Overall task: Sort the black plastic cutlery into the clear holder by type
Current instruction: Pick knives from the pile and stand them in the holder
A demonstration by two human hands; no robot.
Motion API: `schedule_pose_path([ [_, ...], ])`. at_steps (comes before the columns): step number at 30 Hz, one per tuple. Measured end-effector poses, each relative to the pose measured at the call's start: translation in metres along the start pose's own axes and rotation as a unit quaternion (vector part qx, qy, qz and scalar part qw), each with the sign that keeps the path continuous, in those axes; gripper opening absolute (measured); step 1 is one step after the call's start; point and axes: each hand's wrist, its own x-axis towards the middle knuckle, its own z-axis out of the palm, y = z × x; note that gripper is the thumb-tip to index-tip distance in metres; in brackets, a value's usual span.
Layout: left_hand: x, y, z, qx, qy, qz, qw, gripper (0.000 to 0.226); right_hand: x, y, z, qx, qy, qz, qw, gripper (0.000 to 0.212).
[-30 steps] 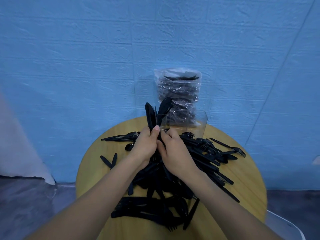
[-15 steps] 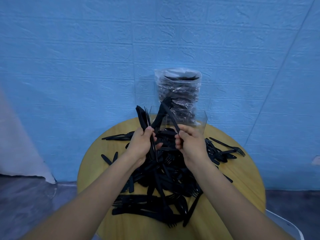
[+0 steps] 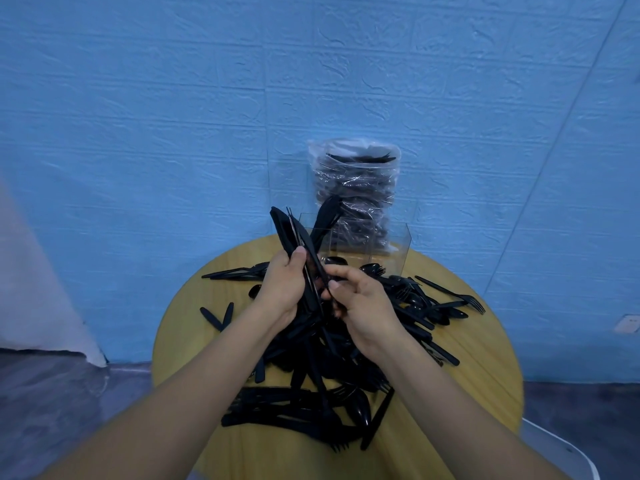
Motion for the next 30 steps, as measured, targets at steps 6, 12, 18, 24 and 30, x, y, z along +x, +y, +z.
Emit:
schedule_pose_path([
  [6,0.002,0.002,0.002,-0.027,-0.006,-0.013,1.000,0.032,0.001,0.005,-0.002,-0.007,-0.025,-0.020,0.999,0.027],
  [12,0.006,0.000,-0.003,-0.036,-0.022,-0.015,0.999,0.024,0.003,-0.001,-0.010,-0.083,-0.066,-0.057,0.993,0.036],
  [18,0.011,0.000,-0.007,0.068,-0.023,0.056,0.996,0.019,0.023,-0.020,-0.023,-0.304,-0.013,-0.104,0.947,0.022],
  [24,-0.008,-0.002,0.000,0.213,-0.158,0.105,0.958,0.016,0.046,-0.055,-0.007,-0.135,-0.032,-0.044,0.989,0.027],
  [30,-0.014,-0.001,-0.009,0.285,-0.269,0.117,0.913,0.016,0.045,-0.053,-0.012,-0.098,-0.020,-0.028,0.995,0.021],
])
